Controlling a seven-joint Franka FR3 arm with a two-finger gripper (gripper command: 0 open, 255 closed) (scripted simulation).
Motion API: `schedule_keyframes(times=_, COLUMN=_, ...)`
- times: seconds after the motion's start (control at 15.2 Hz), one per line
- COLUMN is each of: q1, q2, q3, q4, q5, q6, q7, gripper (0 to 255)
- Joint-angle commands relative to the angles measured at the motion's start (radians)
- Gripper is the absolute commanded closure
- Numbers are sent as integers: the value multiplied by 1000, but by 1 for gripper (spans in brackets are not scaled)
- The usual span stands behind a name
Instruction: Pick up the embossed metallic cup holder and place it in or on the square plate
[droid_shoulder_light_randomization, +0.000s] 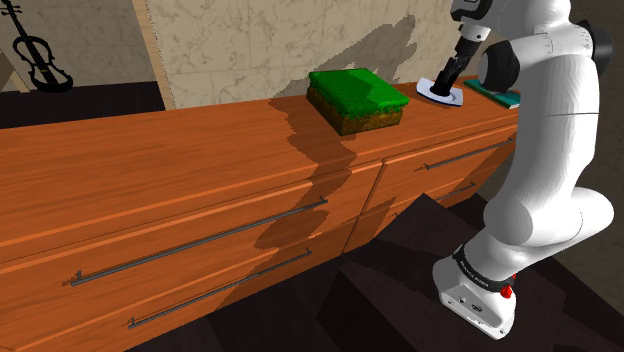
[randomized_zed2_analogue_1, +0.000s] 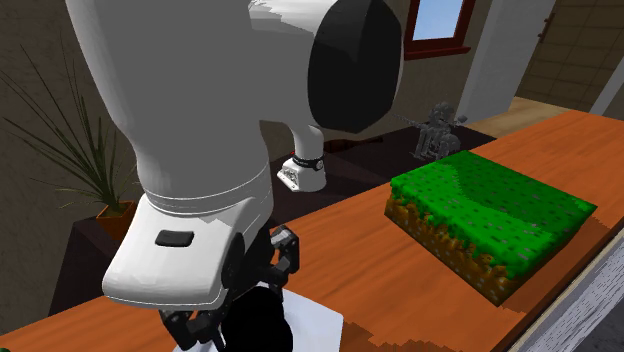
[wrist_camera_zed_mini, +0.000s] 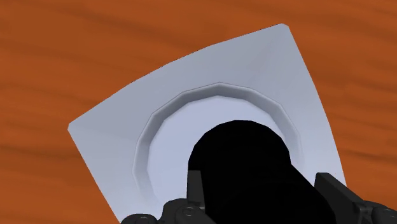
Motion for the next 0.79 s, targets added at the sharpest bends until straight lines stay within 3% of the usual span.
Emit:
schedule_keyframes(times=0.0, q1=0, q2=0, q3=0, q4=0, q5=0, q6=0, q7=0, gripper=255)
schedule_keyframes(times=0.13, q1=0, q2=0, q3=0, q4=0, q5=0, q6=0, q7=0, gripper=255)
schedule_keyframes(times=0.2, q1=0, q2=0, q3=0, q4=0, q5=0, q6=0, q7=0, gripper=0)
schedule_keyframes(times=0.53, q1=0, q2=0, q3=0, q4=0, q5=0, q6=0, q7=0, gripper=0)
schedule_keyframes(times=0.73, q1=-43, q2=23, q3=5, q4=150, q5=6, q6=-118, q7=15, gripper=0)
